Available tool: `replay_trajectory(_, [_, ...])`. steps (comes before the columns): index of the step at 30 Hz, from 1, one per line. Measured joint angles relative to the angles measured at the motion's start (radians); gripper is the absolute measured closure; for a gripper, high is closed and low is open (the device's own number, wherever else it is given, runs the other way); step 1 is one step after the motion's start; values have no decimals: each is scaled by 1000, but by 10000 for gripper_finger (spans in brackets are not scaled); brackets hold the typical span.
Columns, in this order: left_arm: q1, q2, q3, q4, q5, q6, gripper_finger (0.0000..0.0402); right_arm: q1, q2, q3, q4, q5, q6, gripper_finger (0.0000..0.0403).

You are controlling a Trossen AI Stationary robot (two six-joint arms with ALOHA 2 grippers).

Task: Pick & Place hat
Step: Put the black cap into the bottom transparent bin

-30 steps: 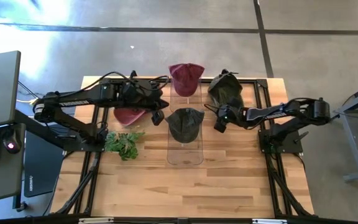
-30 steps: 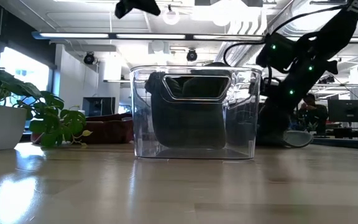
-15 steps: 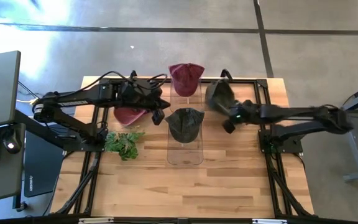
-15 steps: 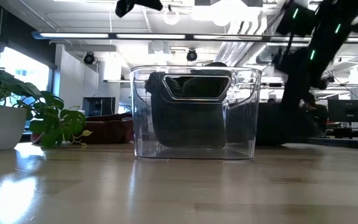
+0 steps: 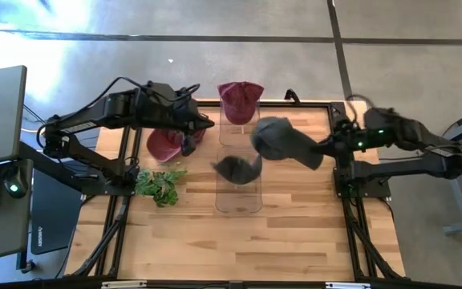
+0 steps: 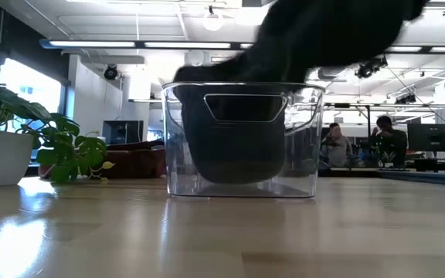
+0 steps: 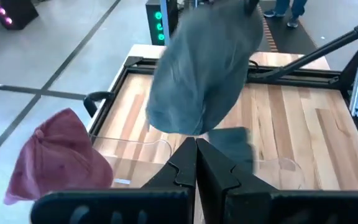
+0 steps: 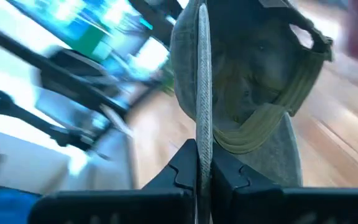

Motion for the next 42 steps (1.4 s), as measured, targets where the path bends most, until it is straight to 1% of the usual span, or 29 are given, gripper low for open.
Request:
replay_trajectory(2, [0, -12, 12, -11, 6, 4, 401, 25, 6, 1, 141, -16, -22, 391])
replay_trajectory(5, [0, -20, 20, 26, 4, -4, 401, 62, 25, -22, 348, -28, -98, 397])
replay_trajectory(8, [0, -13, 17, 67, -9, -29, 401, 90, 47, -60, 494, -41, -162, 392])
replay_trajectory(11, [0, -9, 17, 170, -20, -72, 401, 103, 65, -105, 562, -57, -212, 391])
replay_trajectory(14, [0, -5, 19, 250, 12, -81, 401, 103, 67, -155, 600, -63, -216, 397])
replay_trajectory(17, [-1, -4, 18, 276, 54, -72, 401, 103, 56, -198, 631, -59, -218, 396])
replay_trajectory(19, [-15, -5, 18, 270, 55, -45, 401, 103, 40, -221, 671, -60, -219, 394])
replay_trajectory(22, [-59, -4, 17, 267, -21, -9, 401, 103, 10, -234, 709, -81, -220, 395])
replay_trajectory(24, [-90, 4, 17, 286, -108, -1, 401, 103, -8, -234, 709, -93, -220, 397])
replay_trajectory(27, [-106, 52, 19, 306, -239, -51, 401, 103, -26, -234, 708, -93, -220, 396])
replay_trajectory(29, [-105, 84, 14, 297, -286, -79, 401, 103, -35, -234, 708, -92, -220, 392])
replay_trajectory(30, [-104, 105, 13, 314, -287, -92, 401, 103, -37, -234, 707, -94, -220, 392])
replay_trajectory(31, [-103, 129, 16, 357, -275, -99, 401, 103, -37, -234, 708, -97, -220, 392])
replay_trajectory(33, [-94, 154, 17, 411, -188, -100, 401, 103, -36, -234, 707, -105, -231, 396])
replay_trajectory(34, [-93, 164, 15, 431, -116, -99, 401, 103, -36, -234, 707, -106, -239, 397])
replay_trajectory(37, [-92, 226, 20, 629, 153, -95, 401, 103, -36, -234, 709, -108, -245, 396])
replay_trajectory(38, [-92, 237, 17, 662, 232, -95, 401, 103, -36, -234, 709, -107, -242, 394])
replay_trajectory(40, [-93, 268, 14, 760, 355, -95, 401, 105, -36, -234, 709, -105, -241, 390])
replay_trajectory(42, [-92, 296, 19, 827, 432, -103, 401, 110, -36, -234, 709, -105, -242, 391])
